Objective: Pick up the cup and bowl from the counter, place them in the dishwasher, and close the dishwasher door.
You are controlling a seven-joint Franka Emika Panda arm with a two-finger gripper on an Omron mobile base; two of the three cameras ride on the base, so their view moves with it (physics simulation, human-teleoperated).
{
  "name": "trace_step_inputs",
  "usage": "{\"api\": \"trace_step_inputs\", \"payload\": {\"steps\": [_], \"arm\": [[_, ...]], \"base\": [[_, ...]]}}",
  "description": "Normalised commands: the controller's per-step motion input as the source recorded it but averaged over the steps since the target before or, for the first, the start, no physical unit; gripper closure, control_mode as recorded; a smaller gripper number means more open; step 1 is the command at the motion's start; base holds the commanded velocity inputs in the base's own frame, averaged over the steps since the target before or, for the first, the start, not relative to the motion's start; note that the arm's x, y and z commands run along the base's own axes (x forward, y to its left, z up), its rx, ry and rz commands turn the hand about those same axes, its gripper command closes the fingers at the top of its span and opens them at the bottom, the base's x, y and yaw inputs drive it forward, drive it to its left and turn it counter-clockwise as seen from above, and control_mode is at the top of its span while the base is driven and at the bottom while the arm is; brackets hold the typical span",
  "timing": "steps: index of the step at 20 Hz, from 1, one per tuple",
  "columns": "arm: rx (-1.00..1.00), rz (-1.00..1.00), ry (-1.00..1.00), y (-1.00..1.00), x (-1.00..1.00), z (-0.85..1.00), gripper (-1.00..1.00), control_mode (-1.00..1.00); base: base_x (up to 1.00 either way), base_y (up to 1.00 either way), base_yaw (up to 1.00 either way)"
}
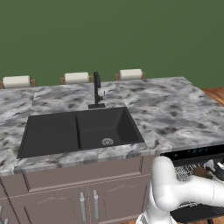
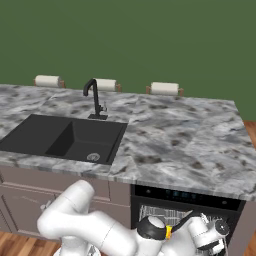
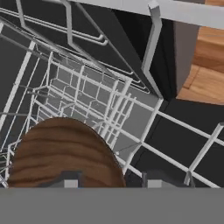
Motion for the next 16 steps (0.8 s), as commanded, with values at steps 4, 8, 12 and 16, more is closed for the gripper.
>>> {"api": "trace_step_inputs", "payload": {"steps": [4, 8, 12, 16], "arm": [[0.00, 0.03, -0.04, 0.00, -0.12, -0.58, -1.00, -1.00], [0.01, 0.03, -0.09, -0.12, -0.26, -0.26, -1.00, -1.00], [0.08, 0.04, -0.14, -0.30, -0.49, 0.00, -1.00, -1.00], [0.15, 0.03, -0.13, -0.31, -0.42, 0.04, -1.00, -1.00]], "base": [[0.00, 0.00, 0.00], [0.00, 0.00, 0.00], [0.00, 0.00, 0.00], [0.00, 0.00, 0.00]]}}
